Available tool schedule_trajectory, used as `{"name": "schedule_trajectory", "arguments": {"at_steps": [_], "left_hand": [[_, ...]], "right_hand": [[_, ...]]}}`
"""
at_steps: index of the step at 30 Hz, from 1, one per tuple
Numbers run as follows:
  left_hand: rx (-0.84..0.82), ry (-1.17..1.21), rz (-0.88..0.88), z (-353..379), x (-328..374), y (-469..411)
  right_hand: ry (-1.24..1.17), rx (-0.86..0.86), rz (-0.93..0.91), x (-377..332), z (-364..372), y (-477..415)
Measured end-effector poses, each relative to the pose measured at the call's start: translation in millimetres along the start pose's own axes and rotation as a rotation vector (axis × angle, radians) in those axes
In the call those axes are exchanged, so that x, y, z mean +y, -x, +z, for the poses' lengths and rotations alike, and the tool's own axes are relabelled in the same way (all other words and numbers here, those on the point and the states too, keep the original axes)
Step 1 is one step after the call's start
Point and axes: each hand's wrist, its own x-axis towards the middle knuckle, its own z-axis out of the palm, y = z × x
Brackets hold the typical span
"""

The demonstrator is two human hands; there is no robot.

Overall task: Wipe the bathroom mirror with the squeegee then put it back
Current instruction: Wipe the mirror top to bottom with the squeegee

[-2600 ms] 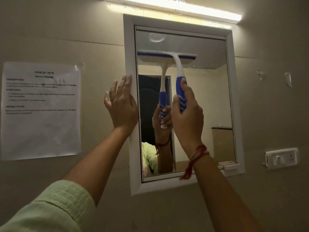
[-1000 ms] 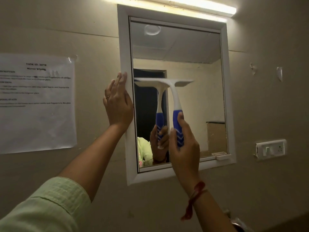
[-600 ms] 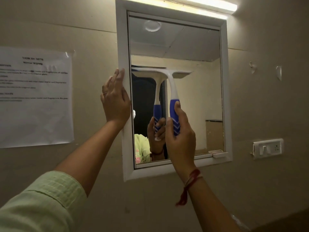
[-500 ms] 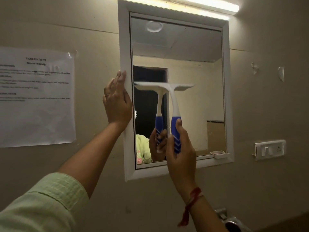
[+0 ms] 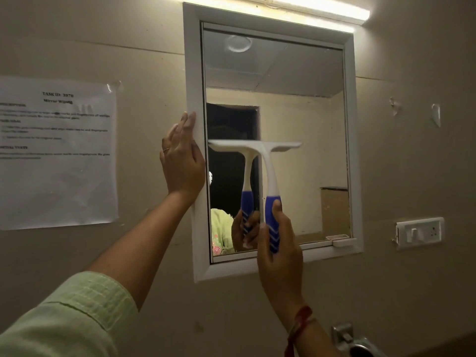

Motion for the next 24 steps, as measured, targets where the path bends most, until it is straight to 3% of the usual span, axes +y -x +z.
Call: {"name": "schedule_trajectory", "arguments": {"at_steps": [3,11,18,24], "left_hand": [[-0.002,0.001,0.007,0.4,0.5,0.0],[0.013,-0.005,0.006,1.3,-2.2,-0.9],[0.016,0.005,0.011,2.5,-4.1,-2.1],[0.016,0.011,0.010,2.8,-4.7,-0.4]], "right_hand": [[-0.021,-0.025,0.041,2.1,-0.9,19.7],[-0.044,-0.007,-0.008,-14.8,-0.9,-28.4],[-0.060,-0.043,0.089,2.6,-5.8,34.5],[-0.040,-0.019,0.030,-10.7,-6.8,-17.1]]}}
